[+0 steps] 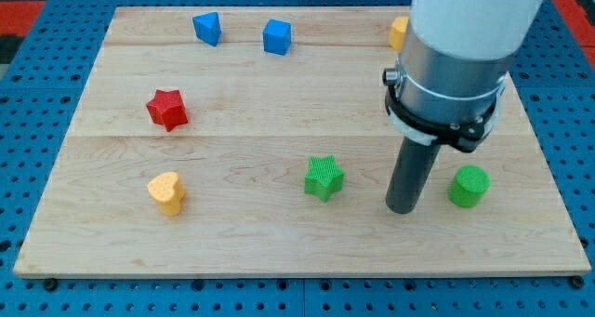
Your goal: Move green star closer to blue cube
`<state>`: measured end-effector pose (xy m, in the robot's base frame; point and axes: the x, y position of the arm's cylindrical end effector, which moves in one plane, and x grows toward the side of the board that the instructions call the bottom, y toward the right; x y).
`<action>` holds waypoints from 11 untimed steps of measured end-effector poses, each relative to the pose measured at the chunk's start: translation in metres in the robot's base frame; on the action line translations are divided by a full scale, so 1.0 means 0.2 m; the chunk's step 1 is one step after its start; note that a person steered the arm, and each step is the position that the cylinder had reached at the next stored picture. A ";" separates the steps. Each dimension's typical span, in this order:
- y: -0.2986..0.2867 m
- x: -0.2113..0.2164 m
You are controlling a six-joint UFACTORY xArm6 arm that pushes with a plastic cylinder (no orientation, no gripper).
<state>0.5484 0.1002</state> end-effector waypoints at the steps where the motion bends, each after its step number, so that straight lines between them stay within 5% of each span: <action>1: -0.33 -0.04; 4: -0.46 -0.28; 5: -0.55 -0.18; 11: -0.49 -1.04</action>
